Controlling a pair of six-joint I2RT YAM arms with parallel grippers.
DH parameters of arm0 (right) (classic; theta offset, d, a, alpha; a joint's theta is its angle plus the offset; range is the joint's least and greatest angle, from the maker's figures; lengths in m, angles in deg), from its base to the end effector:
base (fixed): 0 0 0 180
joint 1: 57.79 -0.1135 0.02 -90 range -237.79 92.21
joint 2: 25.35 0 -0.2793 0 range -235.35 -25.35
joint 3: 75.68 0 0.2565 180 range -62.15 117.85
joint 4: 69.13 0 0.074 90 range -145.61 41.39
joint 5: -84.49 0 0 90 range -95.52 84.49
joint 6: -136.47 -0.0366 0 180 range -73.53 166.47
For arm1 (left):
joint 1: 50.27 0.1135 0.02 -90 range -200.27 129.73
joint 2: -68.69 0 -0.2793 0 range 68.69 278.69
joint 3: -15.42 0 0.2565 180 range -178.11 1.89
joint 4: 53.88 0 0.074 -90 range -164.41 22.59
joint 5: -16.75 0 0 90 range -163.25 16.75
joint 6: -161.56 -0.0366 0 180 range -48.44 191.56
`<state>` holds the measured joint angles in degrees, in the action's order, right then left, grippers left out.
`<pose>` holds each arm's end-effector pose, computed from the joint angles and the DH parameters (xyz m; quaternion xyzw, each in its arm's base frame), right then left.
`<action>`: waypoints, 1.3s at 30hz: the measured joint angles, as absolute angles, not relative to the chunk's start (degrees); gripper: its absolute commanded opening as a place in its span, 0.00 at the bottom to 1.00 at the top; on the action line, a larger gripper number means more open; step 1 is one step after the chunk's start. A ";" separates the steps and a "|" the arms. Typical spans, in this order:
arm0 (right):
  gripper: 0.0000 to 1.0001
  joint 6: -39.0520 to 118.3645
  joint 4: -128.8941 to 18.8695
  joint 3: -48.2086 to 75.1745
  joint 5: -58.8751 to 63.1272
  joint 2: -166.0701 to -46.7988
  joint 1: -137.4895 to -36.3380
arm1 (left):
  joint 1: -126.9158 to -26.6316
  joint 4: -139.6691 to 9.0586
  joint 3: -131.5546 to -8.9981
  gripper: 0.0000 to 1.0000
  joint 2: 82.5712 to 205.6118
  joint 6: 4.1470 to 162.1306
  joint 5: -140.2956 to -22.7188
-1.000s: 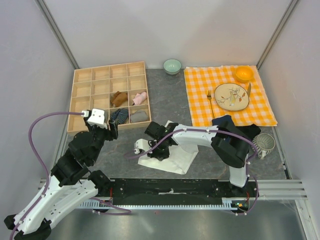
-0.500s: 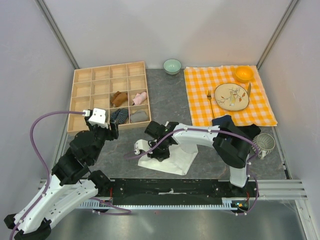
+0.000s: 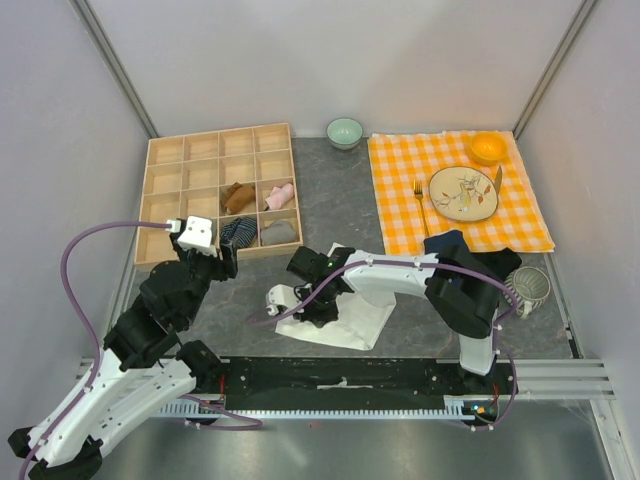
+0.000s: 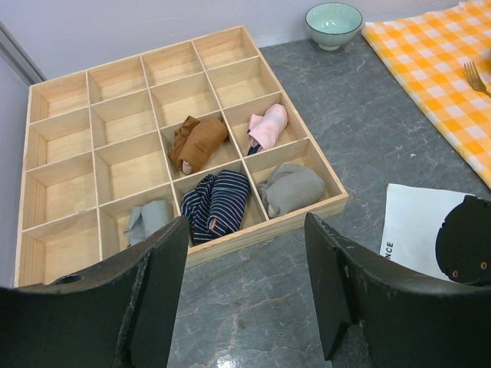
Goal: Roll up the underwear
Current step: Fold the underwear at the center of the board.
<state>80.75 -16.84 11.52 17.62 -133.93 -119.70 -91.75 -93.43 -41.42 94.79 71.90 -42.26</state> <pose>0.1654 0.3403 0.1814 -0.7408 0.6265 0.2259 0.0877 0.0827 -0.0480 0.3513 0.0943 0.7462 -0.0343 0.6582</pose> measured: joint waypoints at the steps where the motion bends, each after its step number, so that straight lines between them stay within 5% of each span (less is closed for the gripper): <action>1: 0.00 80.82 -16.78 11.54 17.80 -133.93 -119.85 | -91.75 -93.43 -41.42 0.68 94.79 71.90 -42.26; 10: 0.01 81.93 -13.50 13.20 23.48 -133.84 -120.24 | -91.75 -93.43 -41.42 0.68 94.82 71.90 -42.26; 23: 0.34 82.70 -9.85 15.04 36.02 -137.21 -123.74 | -91.75 -93.43 -41.42 0.68 94.82 71.90 -42.26; 39: 0.36 82.46 -7.05 17.51 36.35 -137.80 -117.47 | -91.75 -93.43 -41.42 0.68 94.82 71.90 -42.29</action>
<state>82.46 -7.05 17.51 36.35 -137.80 -117.47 -91.75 -93.43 -41.42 94.82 71.90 -42.29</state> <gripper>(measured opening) 0.354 0.684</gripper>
